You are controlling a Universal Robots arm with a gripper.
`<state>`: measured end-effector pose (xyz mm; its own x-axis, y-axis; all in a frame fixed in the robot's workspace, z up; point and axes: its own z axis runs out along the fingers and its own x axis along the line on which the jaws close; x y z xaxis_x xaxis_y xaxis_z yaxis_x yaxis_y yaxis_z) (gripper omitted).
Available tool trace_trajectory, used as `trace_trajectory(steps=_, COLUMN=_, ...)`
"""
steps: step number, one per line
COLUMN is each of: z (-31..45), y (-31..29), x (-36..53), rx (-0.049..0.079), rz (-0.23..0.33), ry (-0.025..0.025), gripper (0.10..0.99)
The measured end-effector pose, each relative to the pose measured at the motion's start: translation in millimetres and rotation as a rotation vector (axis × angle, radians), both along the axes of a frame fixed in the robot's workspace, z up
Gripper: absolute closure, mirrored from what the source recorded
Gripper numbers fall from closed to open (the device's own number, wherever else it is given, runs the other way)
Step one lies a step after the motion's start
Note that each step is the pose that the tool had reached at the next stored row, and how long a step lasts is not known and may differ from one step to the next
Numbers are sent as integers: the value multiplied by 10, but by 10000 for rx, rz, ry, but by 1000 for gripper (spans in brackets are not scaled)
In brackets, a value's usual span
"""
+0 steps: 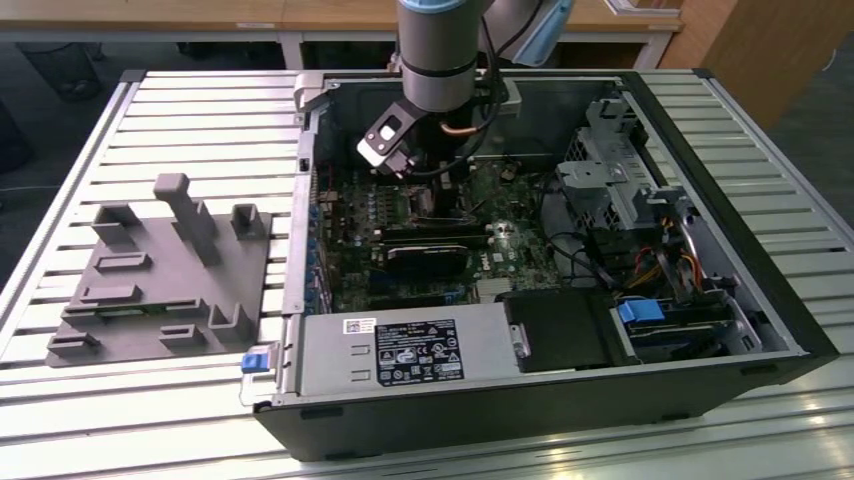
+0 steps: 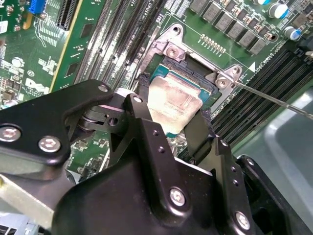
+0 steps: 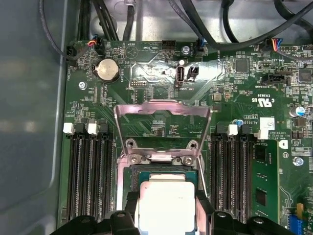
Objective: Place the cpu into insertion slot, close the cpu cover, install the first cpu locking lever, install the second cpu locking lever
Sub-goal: 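Place the cpu into insertion slot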
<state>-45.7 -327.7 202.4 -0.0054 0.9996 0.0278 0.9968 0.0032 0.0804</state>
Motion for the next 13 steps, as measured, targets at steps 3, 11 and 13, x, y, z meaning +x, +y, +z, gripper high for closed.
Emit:
trace_trajectory(steps=3, z=-17, y=16, x=0, rx=-9, rz=0, ry=-1, gripper=549)
trace_trajectory(steps=11, z=-58, y=26, x=-1, rx=-25, rz=-5, ry=-1, gripper=549)
trace_trajectory(steps=13, z=-69, y=31, x=-1, rx=-42, rz=-5, ry=0, gripper=549)
